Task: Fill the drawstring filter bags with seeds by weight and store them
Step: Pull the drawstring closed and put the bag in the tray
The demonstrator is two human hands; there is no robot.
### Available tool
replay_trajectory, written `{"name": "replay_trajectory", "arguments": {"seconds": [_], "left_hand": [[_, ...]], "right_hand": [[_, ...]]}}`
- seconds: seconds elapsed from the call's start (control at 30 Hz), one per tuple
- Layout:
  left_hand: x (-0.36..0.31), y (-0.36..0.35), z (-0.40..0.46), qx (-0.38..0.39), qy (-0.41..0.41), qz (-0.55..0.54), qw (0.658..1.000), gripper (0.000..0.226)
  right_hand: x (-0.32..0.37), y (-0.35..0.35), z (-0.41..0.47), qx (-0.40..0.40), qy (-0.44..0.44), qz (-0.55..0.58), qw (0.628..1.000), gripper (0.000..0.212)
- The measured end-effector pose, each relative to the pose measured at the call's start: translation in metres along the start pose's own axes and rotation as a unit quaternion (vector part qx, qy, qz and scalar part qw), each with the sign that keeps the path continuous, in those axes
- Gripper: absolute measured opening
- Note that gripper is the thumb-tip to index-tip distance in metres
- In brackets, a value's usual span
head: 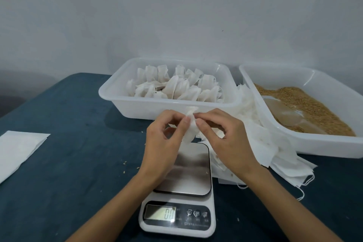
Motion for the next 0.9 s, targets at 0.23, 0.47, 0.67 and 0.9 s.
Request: {"name": "replay_trajectory", "arguments": {"seconds": [0.23,0.47,0.67,0.9], "left_hand": [[-0.007,-0.005,-0.002,0.014,-0.062,0.078,0.995,0.008],[0.02,-0.001,0.005,0.02,0.143,-0.137,0.98,0.035],[0.017,0.005,0.008,-0.015,0.125,-0.116,0.985,0.013],[0.021,0.005,0.005,-0.011,0.15,-0.138,0.979,0.028]], "right_hand": [[-0.005,0.002,0.004,-0.015,-0.073,0.16,0.984,0.006],[-0.018,0.007,0.003,-0.037,-0.116,0.202,0.972,0.007],[-0.014,0.021,0.001,-0.114,-0.055,0.048,0.991,0.007],[-0.012,0.002,0.0,-0.016,-0.086,0.128,0.988,0.01]]}}
Point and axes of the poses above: each hand's wrist, its own z-axis towards the middle knuckle, its own y-axis out of the back of the hand, x = y × z, the point moved 7 cm from there along z, towards the middle knuckle, and after that the axes turned 3 degrees about y, right-handed, at the moved point
